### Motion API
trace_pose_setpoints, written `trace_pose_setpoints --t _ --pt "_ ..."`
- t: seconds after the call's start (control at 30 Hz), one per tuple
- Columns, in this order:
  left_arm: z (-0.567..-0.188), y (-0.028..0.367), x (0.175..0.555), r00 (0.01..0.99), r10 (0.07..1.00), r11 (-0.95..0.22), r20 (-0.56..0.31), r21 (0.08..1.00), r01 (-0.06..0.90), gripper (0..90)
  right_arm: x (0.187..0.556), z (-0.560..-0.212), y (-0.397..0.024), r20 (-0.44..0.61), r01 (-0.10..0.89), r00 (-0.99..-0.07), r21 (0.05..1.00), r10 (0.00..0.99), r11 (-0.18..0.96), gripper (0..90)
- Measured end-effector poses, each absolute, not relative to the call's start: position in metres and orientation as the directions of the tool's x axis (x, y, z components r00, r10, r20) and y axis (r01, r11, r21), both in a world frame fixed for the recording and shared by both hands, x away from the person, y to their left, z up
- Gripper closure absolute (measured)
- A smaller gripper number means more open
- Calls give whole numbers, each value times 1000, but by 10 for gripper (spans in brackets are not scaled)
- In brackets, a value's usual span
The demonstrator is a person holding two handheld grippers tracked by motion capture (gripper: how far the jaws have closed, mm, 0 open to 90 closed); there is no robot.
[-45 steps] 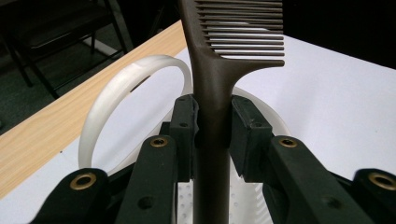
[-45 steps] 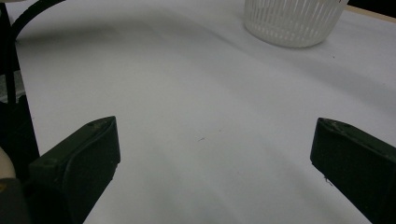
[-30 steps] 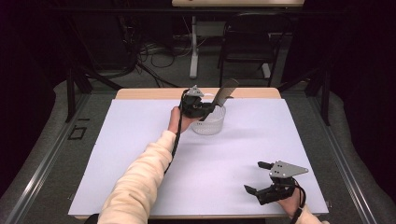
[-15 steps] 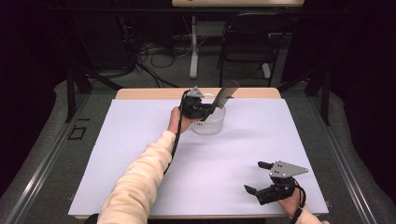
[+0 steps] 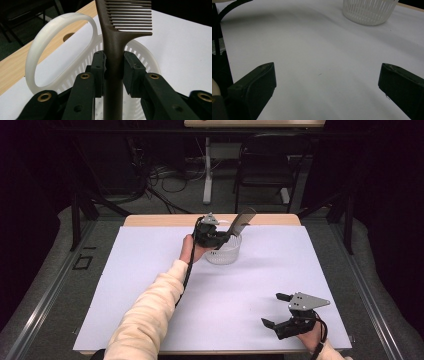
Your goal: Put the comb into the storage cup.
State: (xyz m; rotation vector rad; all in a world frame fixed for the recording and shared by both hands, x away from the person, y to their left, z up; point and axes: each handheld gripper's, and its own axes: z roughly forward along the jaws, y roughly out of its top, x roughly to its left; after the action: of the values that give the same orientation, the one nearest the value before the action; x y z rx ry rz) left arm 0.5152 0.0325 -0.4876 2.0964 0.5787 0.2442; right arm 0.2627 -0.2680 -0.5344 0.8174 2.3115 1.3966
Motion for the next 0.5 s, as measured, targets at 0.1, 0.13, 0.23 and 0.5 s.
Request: trace_pose_setpoints --t 0.1,0.13,0.23,0.5 --pt "-488 31 515 872 488 -476 -43 824 307 724 263 -534 -268 20 305 -786 881 617 361 12" --pt "-488 31 515 872 488 -477 -41 824 306 724 263 -534 -268 20 306 -787 880 617 362 12" --pt "-488 30 515 876 482 -488 -33 820 299 723 263 -534 -268 21 307 -785 881 619 360 12" --pt "-488 27 515 881 473 -513 -17 807 291 722 263 -534 -268 21 306 -786 881 618 360 12"
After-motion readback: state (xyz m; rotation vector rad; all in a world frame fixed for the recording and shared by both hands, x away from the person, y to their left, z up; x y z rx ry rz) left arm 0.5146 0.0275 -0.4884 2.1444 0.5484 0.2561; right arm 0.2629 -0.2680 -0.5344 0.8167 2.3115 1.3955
